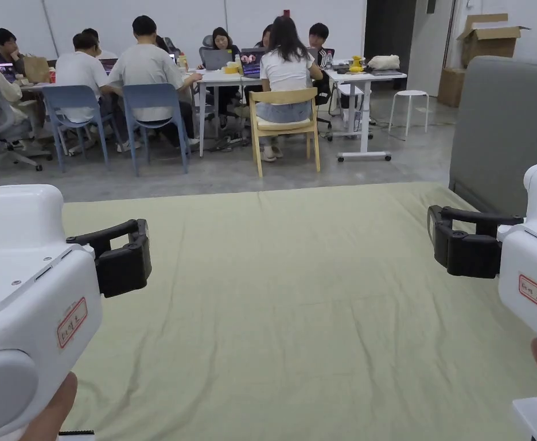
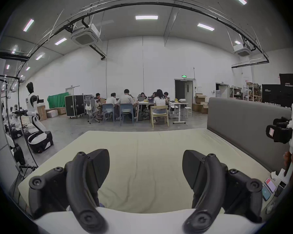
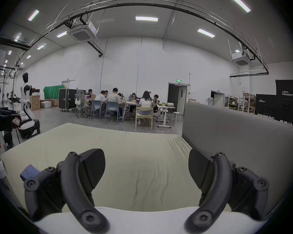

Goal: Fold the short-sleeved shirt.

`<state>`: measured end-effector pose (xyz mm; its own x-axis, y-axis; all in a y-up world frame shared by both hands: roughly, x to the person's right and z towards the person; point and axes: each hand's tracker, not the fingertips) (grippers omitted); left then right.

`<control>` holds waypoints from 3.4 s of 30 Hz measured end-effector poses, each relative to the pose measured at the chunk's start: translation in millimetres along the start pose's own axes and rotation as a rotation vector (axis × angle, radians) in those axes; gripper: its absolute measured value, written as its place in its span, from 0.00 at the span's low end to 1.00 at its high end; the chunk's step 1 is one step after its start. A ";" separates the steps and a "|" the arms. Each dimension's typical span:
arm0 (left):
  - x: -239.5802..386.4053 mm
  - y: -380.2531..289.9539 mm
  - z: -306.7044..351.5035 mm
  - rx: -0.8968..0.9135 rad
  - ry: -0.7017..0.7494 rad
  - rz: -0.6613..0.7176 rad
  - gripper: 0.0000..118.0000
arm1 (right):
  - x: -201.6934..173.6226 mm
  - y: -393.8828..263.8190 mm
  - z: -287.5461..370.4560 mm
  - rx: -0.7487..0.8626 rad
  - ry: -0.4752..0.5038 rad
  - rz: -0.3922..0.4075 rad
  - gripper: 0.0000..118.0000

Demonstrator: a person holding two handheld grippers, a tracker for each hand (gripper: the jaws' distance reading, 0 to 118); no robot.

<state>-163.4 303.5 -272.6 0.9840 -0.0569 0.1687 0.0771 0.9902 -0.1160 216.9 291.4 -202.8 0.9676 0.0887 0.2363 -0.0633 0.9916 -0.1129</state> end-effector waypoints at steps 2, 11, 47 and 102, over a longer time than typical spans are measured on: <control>-0.9 -0.4 -0.7 -0.004 0.001 0.004 0.82 | 0.1 -0.1 -0.6 -0.002 -0.001 -0.002 0.91; -4.1 -1.0 -1.5 -0.002 0.010 0.008 0.82 | -0.9 -0.2 -1.7 0.000 -0.002 -0.013 0.91; -8.7 -1.9 -0.9 0.006 0.040 0.000 0.94 | 1.6 0.5 0.0 0.003 -0.014 -0.034 0.94; -12.4 -0.5 6.9 0.081 0.009 0.002 0.94 | 0.6 0.8 3.9 0.027 -0.023 -0.013 1.00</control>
<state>-176.7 304.6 -267.9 0.9856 -0.0555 0.1595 0.0622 0.9974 -0.0368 216.5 292.6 -198.9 0.9626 0.0776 0.2597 -0.0576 0.9948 -0.0839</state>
